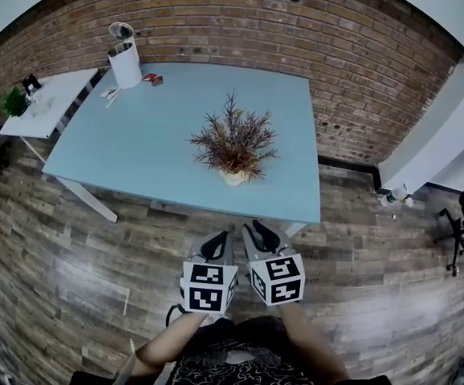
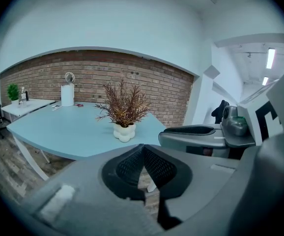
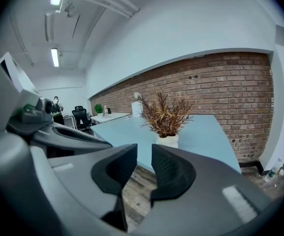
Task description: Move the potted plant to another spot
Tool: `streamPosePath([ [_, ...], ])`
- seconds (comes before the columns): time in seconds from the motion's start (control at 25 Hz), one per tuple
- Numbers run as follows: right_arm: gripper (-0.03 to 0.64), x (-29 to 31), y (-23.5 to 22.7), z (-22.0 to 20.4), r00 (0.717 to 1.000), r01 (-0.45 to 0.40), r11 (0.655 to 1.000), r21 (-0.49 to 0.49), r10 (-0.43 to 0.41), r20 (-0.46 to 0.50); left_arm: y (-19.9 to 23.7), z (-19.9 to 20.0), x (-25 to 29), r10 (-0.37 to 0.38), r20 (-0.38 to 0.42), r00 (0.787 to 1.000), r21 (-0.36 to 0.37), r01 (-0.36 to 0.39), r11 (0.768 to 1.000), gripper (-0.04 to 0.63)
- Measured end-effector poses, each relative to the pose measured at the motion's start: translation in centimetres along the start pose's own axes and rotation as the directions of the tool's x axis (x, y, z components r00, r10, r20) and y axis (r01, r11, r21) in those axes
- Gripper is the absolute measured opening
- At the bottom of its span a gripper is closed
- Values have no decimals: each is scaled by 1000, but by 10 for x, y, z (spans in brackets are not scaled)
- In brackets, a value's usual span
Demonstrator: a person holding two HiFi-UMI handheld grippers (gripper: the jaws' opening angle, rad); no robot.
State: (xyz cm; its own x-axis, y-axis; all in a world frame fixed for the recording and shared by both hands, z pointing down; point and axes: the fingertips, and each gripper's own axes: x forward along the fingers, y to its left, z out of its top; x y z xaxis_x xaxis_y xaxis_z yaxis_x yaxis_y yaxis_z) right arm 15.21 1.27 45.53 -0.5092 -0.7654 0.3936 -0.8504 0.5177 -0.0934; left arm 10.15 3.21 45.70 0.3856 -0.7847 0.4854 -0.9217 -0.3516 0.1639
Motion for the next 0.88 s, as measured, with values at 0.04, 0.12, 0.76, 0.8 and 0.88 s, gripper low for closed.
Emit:
streamPosePath([
  [0.04,78,4,-1,0,1000,9,1000,1,-9,1,4,1,1,-4,-1,1000,5,4,1000,-8],
  [0.12,84,12,-1,0,1000,21,1000,8,-21,1,12,1,3,-7,-5,1000,8,7,1000,-8],
  [0.76,181,75,-34,-6,997,70,998,6,-70,-37,53,13,47,-14,-26,1000,-8,13,1000,-8],
  [0.8,186,79,-37,-6,997,71,997,7,-70,-40,55,15,51,-13,-27,1000,-8,13,1000,-8],
  [0.88,207,88,-43,-6,997,68,998,8,-67,-45,58,18,61,-13,-33,999,-10,13,1000,-8],
])
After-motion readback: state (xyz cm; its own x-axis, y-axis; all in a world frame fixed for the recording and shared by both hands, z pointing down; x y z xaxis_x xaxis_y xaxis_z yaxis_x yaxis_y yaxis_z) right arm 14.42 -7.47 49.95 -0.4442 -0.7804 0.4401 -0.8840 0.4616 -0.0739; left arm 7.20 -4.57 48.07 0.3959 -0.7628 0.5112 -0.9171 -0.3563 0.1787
